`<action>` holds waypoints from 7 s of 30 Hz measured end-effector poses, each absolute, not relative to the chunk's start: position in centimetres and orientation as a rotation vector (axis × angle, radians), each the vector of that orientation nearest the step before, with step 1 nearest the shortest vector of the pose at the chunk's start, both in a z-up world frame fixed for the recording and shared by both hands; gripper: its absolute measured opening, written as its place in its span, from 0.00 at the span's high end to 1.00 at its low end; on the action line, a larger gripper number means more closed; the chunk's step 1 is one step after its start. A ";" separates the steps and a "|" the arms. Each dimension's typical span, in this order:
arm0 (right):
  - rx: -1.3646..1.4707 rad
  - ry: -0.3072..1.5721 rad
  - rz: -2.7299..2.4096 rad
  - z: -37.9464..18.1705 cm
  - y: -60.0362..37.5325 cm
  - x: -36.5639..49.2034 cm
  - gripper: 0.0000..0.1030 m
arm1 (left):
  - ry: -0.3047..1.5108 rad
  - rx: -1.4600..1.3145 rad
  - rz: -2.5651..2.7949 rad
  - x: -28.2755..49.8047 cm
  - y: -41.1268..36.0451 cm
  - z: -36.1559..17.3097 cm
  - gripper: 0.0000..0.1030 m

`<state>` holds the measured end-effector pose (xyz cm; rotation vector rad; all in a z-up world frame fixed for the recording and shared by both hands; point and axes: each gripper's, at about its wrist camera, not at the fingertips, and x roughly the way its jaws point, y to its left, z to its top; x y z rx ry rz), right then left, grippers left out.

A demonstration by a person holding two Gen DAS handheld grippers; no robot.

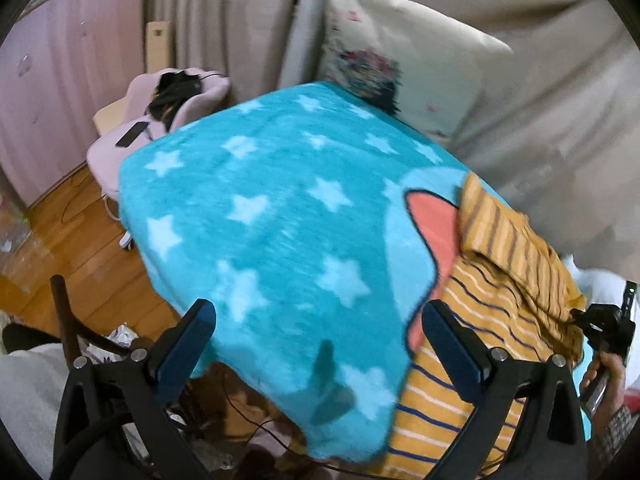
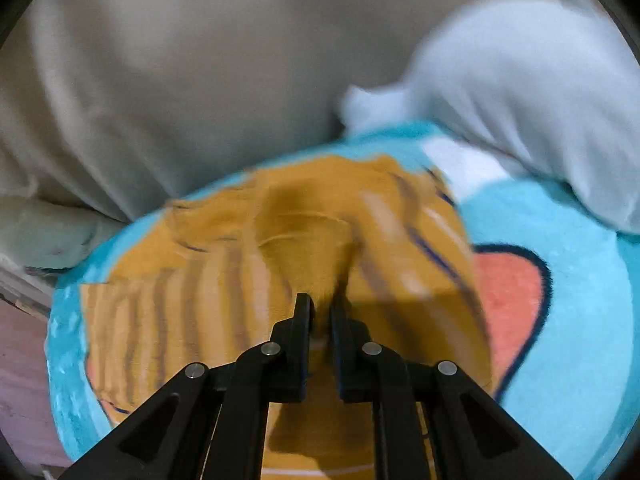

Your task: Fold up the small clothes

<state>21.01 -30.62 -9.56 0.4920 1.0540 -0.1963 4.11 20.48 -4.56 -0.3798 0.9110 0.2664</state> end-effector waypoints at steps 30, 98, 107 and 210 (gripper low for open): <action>0.727 1.300 0.453 -14.6 -27.6 -2.6 0.44 | 1.187 -0.583 0.034 1.4 12.2 -15.3 0.01; 0.802 1.031 0.572 -4.1 -31.4 11.6 0.87 | 1.068 -0.575 -0.225 19.2 6.6 -4.9 0.87; 1.090 1.076 0.265 -13.1 -36.0 22.3 0.75 | 1.154 -0.631 -0.355 31.4 5.3 -9.0 0.76; 0.467 1.079 0.092 -8.3 -34.3 22.3 0.72 | 1.130 -0.565 -0.046 11.5 10.5 -7.3 0.68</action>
